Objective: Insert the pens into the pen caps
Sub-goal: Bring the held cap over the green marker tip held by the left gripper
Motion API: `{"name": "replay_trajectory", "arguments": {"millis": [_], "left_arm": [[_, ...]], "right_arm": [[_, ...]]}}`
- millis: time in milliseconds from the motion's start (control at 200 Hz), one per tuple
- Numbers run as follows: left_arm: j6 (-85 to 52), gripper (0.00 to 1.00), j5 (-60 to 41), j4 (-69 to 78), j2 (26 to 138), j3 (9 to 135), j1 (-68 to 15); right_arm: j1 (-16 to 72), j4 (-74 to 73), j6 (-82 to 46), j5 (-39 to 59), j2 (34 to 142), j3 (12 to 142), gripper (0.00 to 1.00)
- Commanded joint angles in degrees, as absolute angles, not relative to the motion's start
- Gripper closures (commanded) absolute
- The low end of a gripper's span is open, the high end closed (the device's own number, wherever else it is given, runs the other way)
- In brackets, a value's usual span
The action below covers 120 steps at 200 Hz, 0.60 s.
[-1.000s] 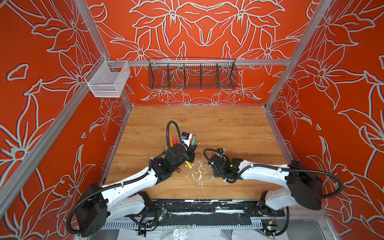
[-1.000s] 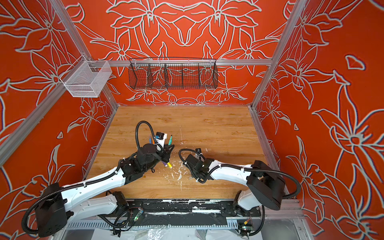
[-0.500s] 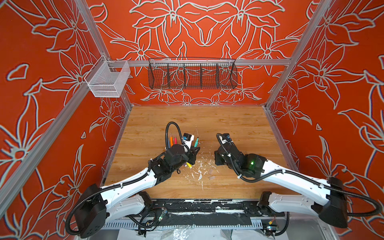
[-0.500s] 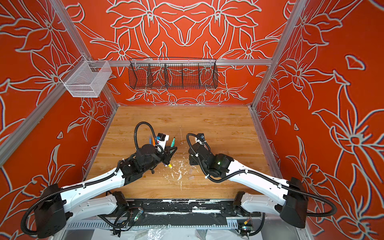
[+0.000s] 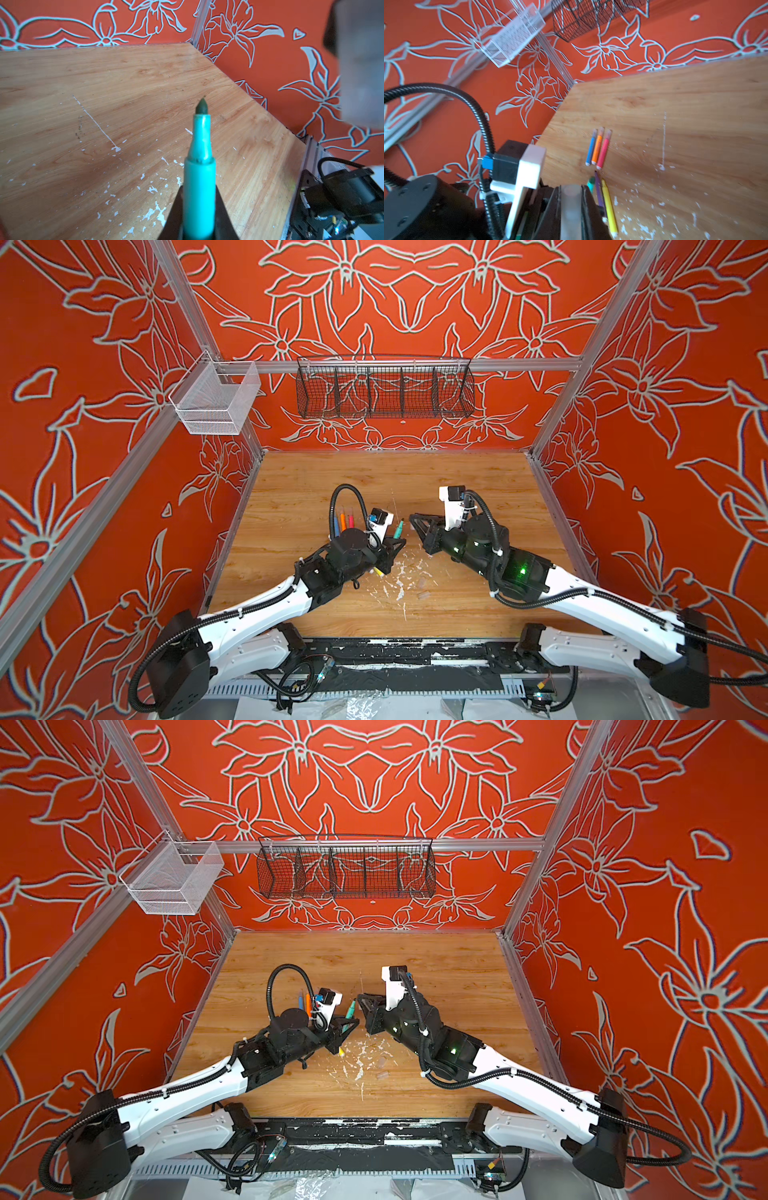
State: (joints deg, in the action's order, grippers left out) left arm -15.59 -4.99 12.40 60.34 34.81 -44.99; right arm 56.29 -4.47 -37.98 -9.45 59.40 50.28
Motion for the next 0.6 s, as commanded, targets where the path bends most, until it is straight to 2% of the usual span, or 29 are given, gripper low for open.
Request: {"name": "replay_trajectory", "arguments": {"millis": [0, 365, 595], "left_arm": [[-14.3, 1.0, -9.2, 15.9, 58.9, 34.0, -44.9], [-13.8, 1.0, -12.0, 17.6, 58.4, 33.3, -45.1], [-13.7, 1.0, -11.7, 17.4, 57.9, 33.2, -45.1]], "right_arm": [[56.2, -15.5, -39.7, -7.7, 59.0, 47.2, 1.0], [56.0, -27.3, -42.2, -16.9, 62.4, 42.0, 1.0], [55.6, -28.5, -42.8, -20.0, 64.1, 42.3, 1.0]]}}
